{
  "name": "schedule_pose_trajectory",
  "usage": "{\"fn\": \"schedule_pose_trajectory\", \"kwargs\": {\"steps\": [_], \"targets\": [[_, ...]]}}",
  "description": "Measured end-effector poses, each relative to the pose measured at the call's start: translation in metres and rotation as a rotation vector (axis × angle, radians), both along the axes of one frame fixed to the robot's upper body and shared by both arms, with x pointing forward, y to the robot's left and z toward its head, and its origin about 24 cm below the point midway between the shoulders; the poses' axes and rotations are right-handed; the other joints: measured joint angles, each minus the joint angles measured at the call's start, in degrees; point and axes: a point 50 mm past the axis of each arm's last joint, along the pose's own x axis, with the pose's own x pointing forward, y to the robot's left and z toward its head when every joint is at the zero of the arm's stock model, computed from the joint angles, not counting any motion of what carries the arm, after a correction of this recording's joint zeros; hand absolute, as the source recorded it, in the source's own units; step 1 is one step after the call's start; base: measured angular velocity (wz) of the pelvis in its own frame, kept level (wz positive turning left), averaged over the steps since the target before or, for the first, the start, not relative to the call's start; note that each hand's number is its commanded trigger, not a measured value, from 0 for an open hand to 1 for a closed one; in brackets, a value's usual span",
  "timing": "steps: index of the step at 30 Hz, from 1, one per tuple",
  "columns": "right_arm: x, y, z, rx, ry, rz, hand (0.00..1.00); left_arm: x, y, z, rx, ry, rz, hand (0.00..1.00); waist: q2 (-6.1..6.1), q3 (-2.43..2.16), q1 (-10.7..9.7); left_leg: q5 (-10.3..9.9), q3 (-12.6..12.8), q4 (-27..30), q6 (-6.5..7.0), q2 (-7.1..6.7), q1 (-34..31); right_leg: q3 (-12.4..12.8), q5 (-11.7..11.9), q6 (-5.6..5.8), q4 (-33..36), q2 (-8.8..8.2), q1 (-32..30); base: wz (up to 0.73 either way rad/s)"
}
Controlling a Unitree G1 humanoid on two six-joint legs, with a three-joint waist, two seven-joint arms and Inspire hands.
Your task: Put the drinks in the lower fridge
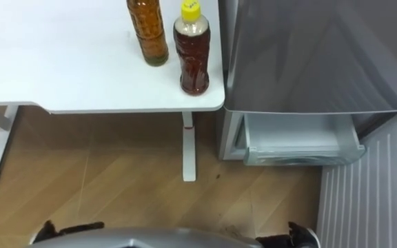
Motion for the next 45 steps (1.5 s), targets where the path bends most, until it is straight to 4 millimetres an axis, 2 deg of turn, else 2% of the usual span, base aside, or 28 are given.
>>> {"fn": "schedule_pose_trajectory", "kwargs": {"steps": [2, 7, 11, 19, 21, 24, 27, 34, 38, 42, 45], "targets": [[-0.001, -0.001, 0.000, -0.010, 0.004, -0.002, 0.00, 0.010, 0.008, 0.008, 0.064, -0.055, 0.079, 0.00, 0.14, -0.02, 0.3, 0.0, -0.1, 0.0, 0.01, -0.01, 0.0, -0.2, 0.0, 0.00, 0.1, -0.05, 0.1, 0.03], [0.001, 0.000, 0.000, -0.009, -0.004, 0.004, 0.00, 0.032, 0.017, 0.025, 0.188, -0.152, 0.147, 0.00, 0.53, -0.08, 1.1, 0.0, -0.2, 0.0, 0.02, -0.08, 0.0, -0.1, 0.2, 0.00, 0.0, 0.01, 0.6, 0.01], [0.000, -0.001, 0.001, -0.010, -0.010, 0.002, 0.00, 0.056, 0.026, 0.050, 0.301, -0.296, 0.222, 0.00, 0.59, -0.14, 1.5, 0.0, -0.9, 0.0, 0.02, -0.29, 0.0, -0.4, 0.2, 0.01, 0.1, 0.04, 0.7, 0.07], [-0.003, -0.003, 0.001, -0.011, -0.012, -0.011, 0.00, 0.070, 0.040, 0.081, 0.471, -0.400, 0.328, 0.00, 0.81, -0.28, 2.0, 0.0, -1.1, -0.1, 0.02, -0.37, 0.8, -0.3, 0.2, 0.01, -0.1, 0.07, 0.7, -0.03], [-0.004, -0.002, 0.002, -0.012, -0.030, -0.008, 0.00, 0.077, 0.042, 0.092, 0.510, -0.466, 0.360, 0.00, 0.95, -0.32, 2.6, 0.0, -1.3, -0.1, 0.02, -0.41, 1.1, -0.3, 0.2, 0.01, 0.0, 0.06, 0.8, -0.08], [-0.004, -0.002, 0.002, -0.013, -0.043, -0.005, 0.00, 0.088, 0.046, 0.110, 0.549, -0.555, 0.365, 0.00, 0.97, -0.30, 2.7, 0.0, -3.2, 0.0, 0.08, -0.80, 0.1, -1.5, 0.2, 0.01, 0.0, -0.02, 0.7, 0.06], [-0.008, -0.004, 0.003, -0.022, -0.035, 0.012, 0.00, 0.099, 0.047, 0.132, 0.585, -0.658, 0.366, 0.00, 1.11, -0.23, 2.7, 0.0, -3.7, 0.0, 0.09, -0.93, 0.0, -1.4, 0.2, 0.01, -0.1, -0.04, 0.6, 0.09], [-0.009, -0.008, 0.003, -0.029, -0.023, 0.039, 0.00, 0.121, 0.046, 0.195, 0.776, -0.917, 0.211, 0.00, 1.49, -0.29, 2.6, 0.0, -4.2, -0.1, 0.08, -0.95, 0.2, -1.4, 0.1, 0.02, -0.2, 0.08, 0.8, 0.00], [-0.009, -0.008, 0.003, -0.025, -0.020, 0.056, 0.00, 0.132, 0.040, 0.222, 0.790, -1.062, 0.102, 0.00, 1.57, -0.16, 1.4, 0.0, -4.4, -0.1, 0.09, -0.98, 0.1, -1.5, 0.1, 0.02, -0.1, 0.06, 1.1, 0.01], [-0.003, -0.010, 0.004, -0.021, -0.022, 0.103, 0.00, 0.138, 0.026, 0.251, 0.776, -1.224, -0.024, 0.00, 1.52, 0.29, -0.1, 0.0, -4.4, 0.0, 0.10, -0.99, 0.2, -1.3, 0.1, 0.02, -0.2, 0.08, 1.1, 0.00], [-0.001, -0.010, 0.003, -0.023, -0.010, 0.117, 0.00, 0.146, 0.016, 0.265, 0.760, -1.305, -0.123, 0.00, 1.55, 0.54, -0.5, 0.0, -4.4, 0.1, 0.11, -0.96, 0.4, -1.2, 0.1, 0.02, -0.1, 0.11, 1.1, -0.03]]}}
